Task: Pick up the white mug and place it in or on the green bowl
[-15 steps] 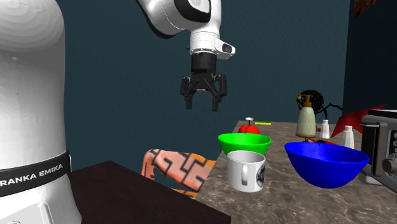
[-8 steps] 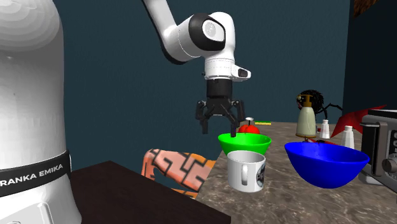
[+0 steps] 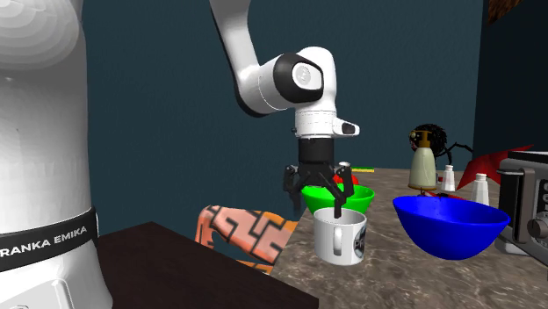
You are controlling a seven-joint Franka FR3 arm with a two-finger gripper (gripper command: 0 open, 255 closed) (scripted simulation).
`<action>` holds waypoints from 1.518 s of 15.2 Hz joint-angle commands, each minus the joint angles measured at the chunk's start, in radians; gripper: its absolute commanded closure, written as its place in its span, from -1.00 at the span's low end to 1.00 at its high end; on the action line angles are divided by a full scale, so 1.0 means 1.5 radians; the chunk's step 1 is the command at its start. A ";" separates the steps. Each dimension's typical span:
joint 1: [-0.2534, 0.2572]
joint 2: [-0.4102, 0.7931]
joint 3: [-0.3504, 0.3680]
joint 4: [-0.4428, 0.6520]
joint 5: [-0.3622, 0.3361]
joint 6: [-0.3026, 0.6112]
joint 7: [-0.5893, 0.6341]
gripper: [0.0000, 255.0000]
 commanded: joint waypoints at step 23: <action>-0.002 0.027 0.000 0.000 0.006 0.027 -0.006 1.00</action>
